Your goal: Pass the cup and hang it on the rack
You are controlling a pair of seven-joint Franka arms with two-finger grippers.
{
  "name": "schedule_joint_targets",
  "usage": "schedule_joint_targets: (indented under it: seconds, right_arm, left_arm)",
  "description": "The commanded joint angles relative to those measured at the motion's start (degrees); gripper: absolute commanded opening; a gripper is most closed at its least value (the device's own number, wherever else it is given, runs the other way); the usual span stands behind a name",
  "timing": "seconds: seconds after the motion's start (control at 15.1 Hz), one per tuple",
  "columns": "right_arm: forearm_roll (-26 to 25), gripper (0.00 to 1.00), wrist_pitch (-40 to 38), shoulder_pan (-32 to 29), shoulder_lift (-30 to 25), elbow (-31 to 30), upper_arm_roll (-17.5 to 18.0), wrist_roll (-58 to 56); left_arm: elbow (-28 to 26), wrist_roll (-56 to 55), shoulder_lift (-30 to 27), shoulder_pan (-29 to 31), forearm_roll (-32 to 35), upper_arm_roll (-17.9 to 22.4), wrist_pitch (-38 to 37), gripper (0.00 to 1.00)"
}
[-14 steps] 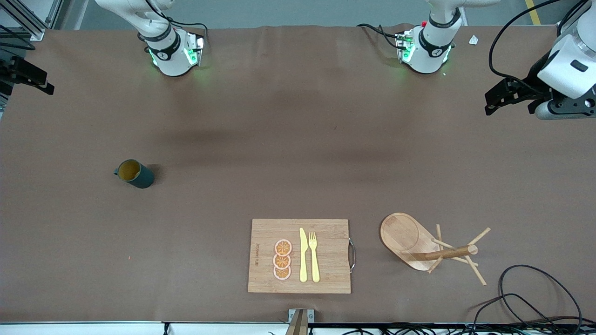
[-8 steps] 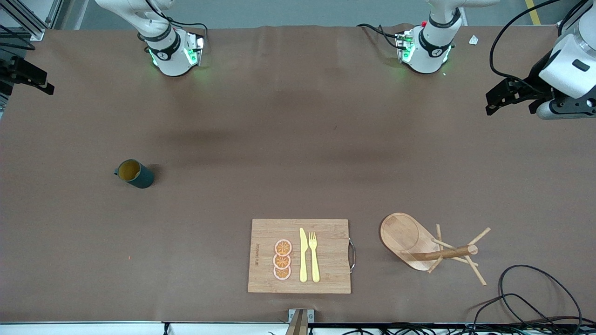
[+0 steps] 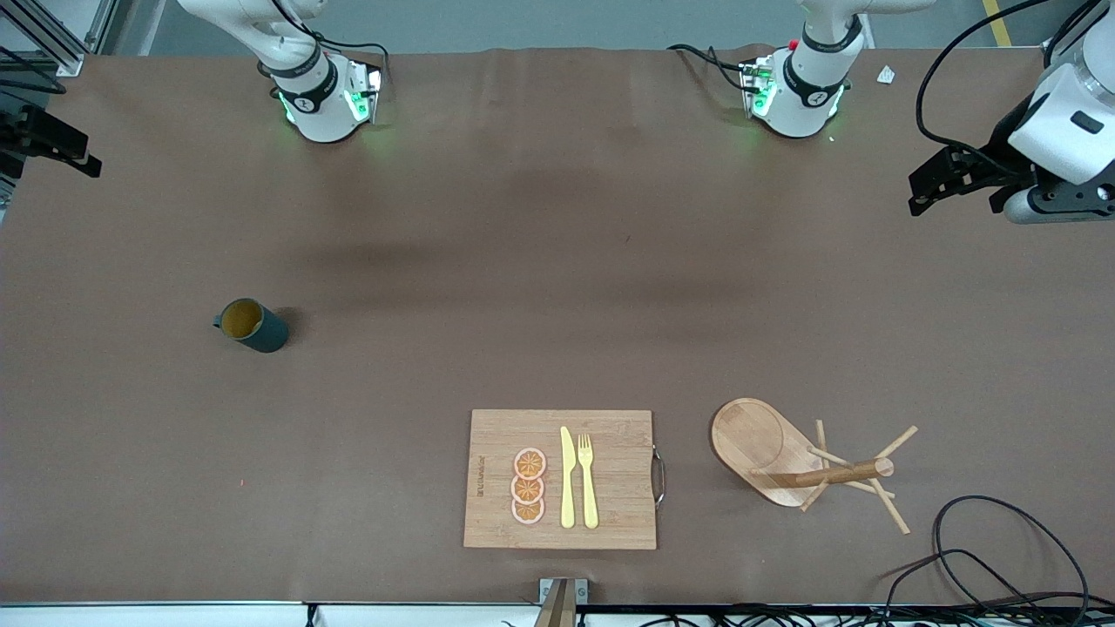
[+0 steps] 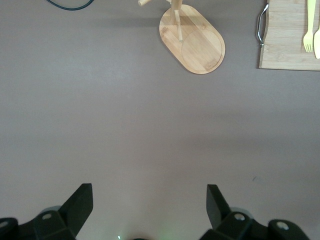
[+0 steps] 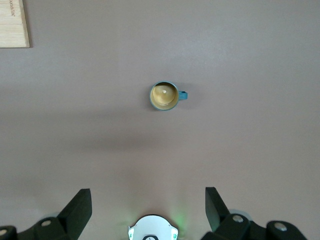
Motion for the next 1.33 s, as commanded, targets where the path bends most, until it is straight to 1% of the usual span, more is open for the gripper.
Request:
schedule_joint_targets:
  seconds: [0.0,0.27,0.73,1.06,1.26]
  right_arm:
    - [-0.4,1.00,0.0,-1.1,-1.0,-1.0,0.7,-0.6]
    - [-0.4,1.00,0.0,-1.1,-1.0,-1.0,0.7,-0.6]
    - [-0.4,1.00,-0.1,-1.1,-1.0,-1.1,0.7,-0.6]
    - [-0.4,1.00,-0.1,-1.0,-1.0,-1.1,0.7,-0.6]
    - [-0.4,1.00,-0.1,-1.0,-1.0,-1.1,0.7,-0.6]
  left_arm:
    - [1.5,-0.3,0.8,-0.6,0.0,0.0,-1.1,1.00]
    - [3.1,0.0,2.6,-0.7,0.0,-0.1,-1.1,1.00]
    - [3.1,0.0,3.6,-0.7,0.0,-0.4,-1.1,1.00]
    - [3.0,-0.9,5.1,-2.2,0.0,-0.6,-0.5,1.00]
    - [3.0,-0.9,5.5,-3.2,0.1,-1.4,0.7,1.00]
